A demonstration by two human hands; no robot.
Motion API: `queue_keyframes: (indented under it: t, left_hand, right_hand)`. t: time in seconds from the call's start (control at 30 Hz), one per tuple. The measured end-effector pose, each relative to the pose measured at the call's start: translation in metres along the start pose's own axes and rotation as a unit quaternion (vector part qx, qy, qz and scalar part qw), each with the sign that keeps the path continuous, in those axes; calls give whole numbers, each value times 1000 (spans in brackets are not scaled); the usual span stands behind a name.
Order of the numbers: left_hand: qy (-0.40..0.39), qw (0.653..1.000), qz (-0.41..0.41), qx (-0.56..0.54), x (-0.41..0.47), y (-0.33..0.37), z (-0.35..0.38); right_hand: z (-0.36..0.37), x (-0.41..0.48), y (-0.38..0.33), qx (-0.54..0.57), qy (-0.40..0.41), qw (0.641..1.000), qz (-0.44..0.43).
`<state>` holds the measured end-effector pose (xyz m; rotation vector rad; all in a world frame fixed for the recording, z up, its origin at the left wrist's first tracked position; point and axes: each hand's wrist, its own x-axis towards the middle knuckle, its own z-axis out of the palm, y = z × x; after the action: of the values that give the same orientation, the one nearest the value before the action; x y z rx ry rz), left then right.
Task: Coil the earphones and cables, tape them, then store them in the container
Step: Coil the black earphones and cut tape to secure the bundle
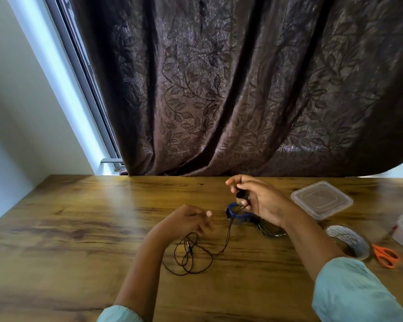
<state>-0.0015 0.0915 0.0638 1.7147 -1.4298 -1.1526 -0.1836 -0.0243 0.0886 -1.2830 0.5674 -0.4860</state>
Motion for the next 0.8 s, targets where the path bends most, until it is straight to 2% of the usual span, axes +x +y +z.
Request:
queue_keyframes:
  t: [0.07, 0.1, 0.2, 0.27, 0.33, 0.43, 0.5, 0.57, 0.63, 0.8]
  left_hand:
    - [-43, 999, -17, -4, -2, 8, 6]
    - [-31, 999, -8, -7, -1, 10, 10]
    - [85, 994, 35, -60, 2, 17, 17]
    - [112, 989, 37, -85, 3, 24, 19]
    - [102, 990, 24, -90, 3, 30, 21]
    - [63, 985, -1, -159, 3, 36, 28]
    - [68, 965, -1, -252, 7, 37, 36]
    - [87, 921, 28, -378, 11, 39, 42]
    - [120, 879, 48, -459, 13, 41, 44]
    - [183, 844, 67, -499, 11, 42, 37]
  right_hand:
    - [1, 1, 0, -15, -26, 1000, -4]
    - [2, 1, 0, -34, -38, 999, -5]
    - [9, 1, 0, -92, -57, 994, -10]
    - [13, 0, 0, -128, -61, 990, -15]
    - [16, 0, -2, -159, -70, 985, -23]
    - [20, -1, -5, -162, -83, 983, -38]
    - [23, 0, -7, -160, -84, 982, -48]
    - [25, 0, -7, -184, -72, 978, -63]
    - [27, 0, -5, -223, -55, 970, -84]
    - [26, -1, 0, -224, -3, 969, -106]
